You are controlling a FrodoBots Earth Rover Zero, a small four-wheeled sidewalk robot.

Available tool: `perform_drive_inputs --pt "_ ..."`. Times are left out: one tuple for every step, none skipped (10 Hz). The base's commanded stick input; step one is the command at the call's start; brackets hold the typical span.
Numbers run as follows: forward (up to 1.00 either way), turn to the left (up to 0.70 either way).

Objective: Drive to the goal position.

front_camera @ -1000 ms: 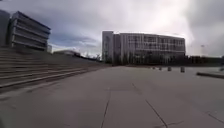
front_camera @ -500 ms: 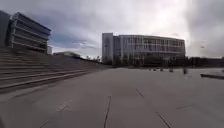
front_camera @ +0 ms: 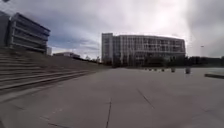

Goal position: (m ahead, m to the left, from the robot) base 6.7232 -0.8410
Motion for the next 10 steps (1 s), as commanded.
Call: perform_drive_inputs --pt "0.70 0.00" --pt "0.70 0.00" --pt "0.70 0.00" --pt "0.70 0.00" --pt "0.70 -0.13" --pt "0.70 -0.29" --pt "0.70 -0.31" --pt "0.70 -0.14" --pt "0.70 0.00" --pt "0.70 0.00"
